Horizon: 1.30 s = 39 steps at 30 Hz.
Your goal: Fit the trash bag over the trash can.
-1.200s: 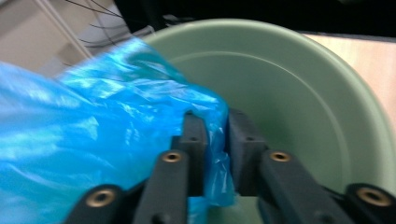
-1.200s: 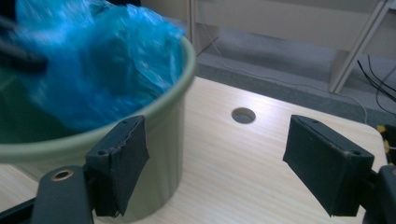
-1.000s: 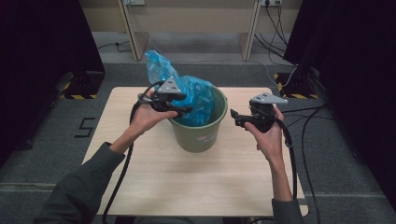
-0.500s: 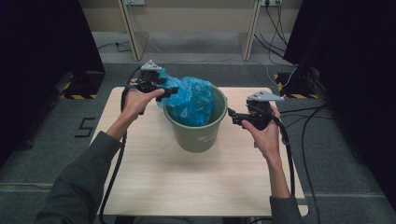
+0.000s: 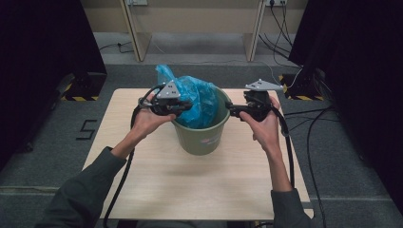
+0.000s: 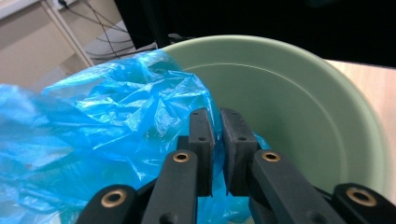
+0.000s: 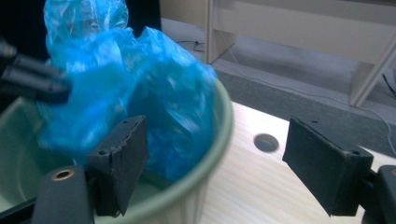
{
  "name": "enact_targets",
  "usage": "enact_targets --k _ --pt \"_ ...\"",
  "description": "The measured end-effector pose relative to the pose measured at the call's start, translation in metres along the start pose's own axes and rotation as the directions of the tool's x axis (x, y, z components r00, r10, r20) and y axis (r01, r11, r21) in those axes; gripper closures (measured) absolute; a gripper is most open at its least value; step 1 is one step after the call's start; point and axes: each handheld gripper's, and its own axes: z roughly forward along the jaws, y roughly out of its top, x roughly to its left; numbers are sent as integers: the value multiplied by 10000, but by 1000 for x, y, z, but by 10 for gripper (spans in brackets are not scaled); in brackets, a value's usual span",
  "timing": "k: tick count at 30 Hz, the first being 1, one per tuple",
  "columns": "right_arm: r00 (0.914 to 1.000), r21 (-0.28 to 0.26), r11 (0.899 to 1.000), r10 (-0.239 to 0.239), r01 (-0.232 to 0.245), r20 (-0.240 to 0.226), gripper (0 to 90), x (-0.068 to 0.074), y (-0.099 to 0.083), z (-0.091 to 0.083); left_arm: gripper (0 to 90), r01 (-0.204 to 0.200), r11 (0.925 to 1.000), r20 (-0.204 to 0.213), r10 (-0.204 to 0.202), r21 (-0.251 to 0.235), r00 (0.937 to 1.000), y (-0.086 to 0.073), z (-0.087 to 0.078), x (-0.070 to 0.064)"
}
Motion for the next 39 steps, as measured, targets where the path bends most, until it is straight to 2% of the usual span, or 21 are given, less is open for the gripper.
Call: enact_targets --k 6,8,10,11,14,15,18,24,27,28,29,30,31,32,33,34,35,36,37,38,39 --pt "9989 100 9997 -225 229 -403 219 18 29 22 847 -69 9991 152 76 -407 9999 -16 -17 -13" --pt "9982 199 9995 -217 229 -560 219 23 37 33 846 -76 9991 295 88 -421 9995 -21 -19 -17" --pt "9971 445 9978 -469 496 -602 221 33 48 51 835 -28 9989 397 46 -466 9992 -25 -20 -19" --pt "9971 445 9978 -469 496 -602 221 33 48 51 835 15 9989 451 6 -474 9990 -26 -20 -19" --pt "9948 773 9955 -479 549 -899 225 45 56 75 788 147 9987 557 -120 -485 9984 -30 -22 -19" --pt "9948 773 9955 -479 549 -899 225 45 56 75 788 187 9986 635 -156 -488 9979 -31 -23 -19" --pt "9933 1230 9908 -428 560 -1077 223 54 62 95 780 301 9979 689 -261 -577 9973 -33 -26 -18" --pt "9899 1638 9836 -538 751 -1309 163 67 76 114 786 357 9971 818 -302 -674 9962 -39 -29 -20" --pt "9892 2145 9719 -706 973 -1287 166 78 81 127 776 485 9954 937 -408 -821 9948 -41 -31 -22" --pt "9885 2453 9643 -679 998 -1350 203 83 82 135 728 558 9946 974 -472 -872 9941 -42 -32 -21" --pt "9885 2453 9643 -679 998 -1350 203 83 82 135 728 633 9936 982 -540 -936 9937 -43 -34 -21" --pt "9879 2512 9628 -653 994 -1406 234 85 82 138 613 777 9920 892 -689 -996 9936 -43 -37 -21" --pt "9873 2708 9571 -654 1032 -1450 312 87 81 143 613 807 9918 841 -725 -992 9938 -43 -39 -20" --pt "9838 2928 9467 -916 1339 -1538 431 89 79 147 546 878 9905 723 -804 -1057 9941 -44 -44 -18" --pt "9838 2928 9467 -916 1339 -1538 431 89 79 147 546 953 9892 609 -890 -1110 9942 -44 -48 -16" --pt "9782 3100 9351 -1246 1717 -1661 560 89 75 148 437 1092 9882 277 -1068 -1073 9939 -46 -57 -10" --pt "9782 3100 9351 -1246 1717 -1661 560 89 75 148 377 1092 9882 277 -1068 -1073 9939 -46 -57 -10" --pt "9704 3316 9178 -1681 2182 -1734 657 86 71 146 327 1222 9865 -71 -1237 -1086 9923 -47 -65 -3" --pt "9704 3316 9178 -1681 2182 -1734 657 86 71 146 327 1356 9840 -228 -1391 -1154 9900 -47 -69 2" --pt "9672 3319 9140 -1829 2333 -1760 740 81 69 142 281 1708 9754 -399 -1778 -1393 9833 -49 -76 11" --pt "9672 3319 9140 -1829 2333 -1760 740 81 69 142 281 1958 9685 -453 -2049 -1540 9777 -49 -80 17"
